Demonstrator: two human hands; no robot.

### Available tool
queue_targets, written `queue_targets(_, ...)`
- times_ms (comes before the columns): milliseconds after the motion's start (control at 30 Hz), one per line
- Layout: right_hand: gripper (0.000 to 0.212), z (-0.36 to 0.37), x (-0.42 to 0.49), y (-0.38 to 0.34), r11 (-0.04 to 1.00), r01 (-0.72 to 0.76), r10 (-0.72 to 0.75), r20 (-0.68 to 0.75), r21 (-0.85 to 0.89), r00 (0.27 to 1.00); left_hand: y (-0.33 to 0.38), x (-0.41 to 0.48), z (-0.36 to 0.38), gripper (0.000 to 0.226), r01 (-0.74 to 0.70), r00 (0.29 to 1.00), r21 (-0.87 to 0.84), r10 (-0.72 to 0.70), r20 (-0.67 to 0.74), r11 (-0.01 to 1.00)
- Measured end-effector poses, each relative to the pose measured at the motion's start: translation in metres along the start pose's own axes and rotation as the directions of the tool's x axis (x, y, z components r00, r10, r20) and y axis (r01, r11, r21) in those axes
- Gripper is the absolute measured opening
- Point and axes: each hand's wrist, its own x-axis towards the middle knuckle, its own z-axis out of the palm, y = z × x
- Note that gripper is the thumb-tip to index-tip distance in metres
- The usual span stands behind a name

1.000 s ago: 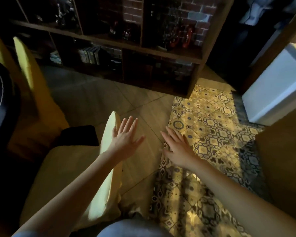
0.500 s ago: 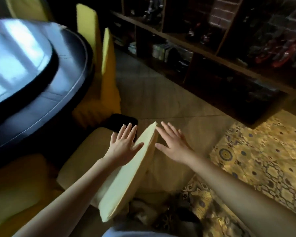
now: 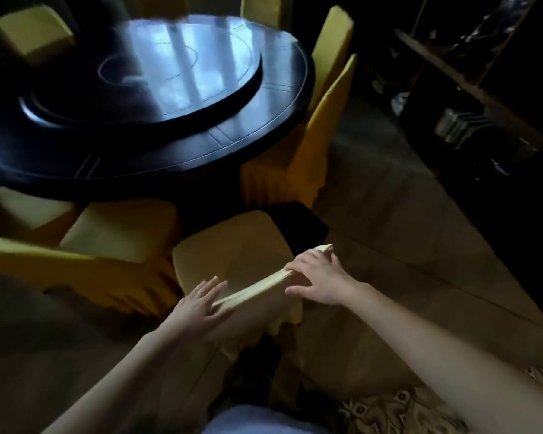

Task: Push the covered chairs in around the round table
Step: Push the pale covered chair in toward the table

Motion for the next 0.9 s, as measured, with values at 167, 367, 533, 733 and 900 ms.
queue_targets(167, 0.051, 0.006, -0.003, 0.011, 0.996, 0.044, -0.048, -0.042, -0.077, 0.998, 0.003, -0.016, 0.035, 0.08, 0.034, 0.942, 0.002, -0.031, -0.334, 0.999)
queue_targets(367, 0.048, 0.003, 0.01, 0.014, 0.994, 0.033, -0.036, -0.031, -0.105, 0.999, 0.014, -0.019, 0.047, 0.079, 0.119, 0.873, -0.036, -0.122, -0.472, 0.992)
queue_targets(533, 0.05, 0.008, 0.019, 0.021, 0.992, 0.075, -0.081, -0.054, -0.105, 0.995, 0.013, -0.018, 0.046, 0.09, 0.11, 0.883, -0.044, -0.118, -0.455, 0.993)
queue_targets(733, 0.05, -0.002, 0.043, 0.024, 0.992, 0.087, -0.095, -0.099, -0.087, 0.991, 0.004, 0.005, 0.022, 0.099, 0.108, 0.913, -0.013, -0.105, -0.395, 0.994)
queue_targets(900, 0.047, -0.018, 0.081, 0.024, 0.994, 0.074, -0.081, -0.096, -0.076, 0.992, -0.006, 0.037, -0.007, 0.066, 0.17, 0.941, -0.031, -0.172, -0.293, 0.985)
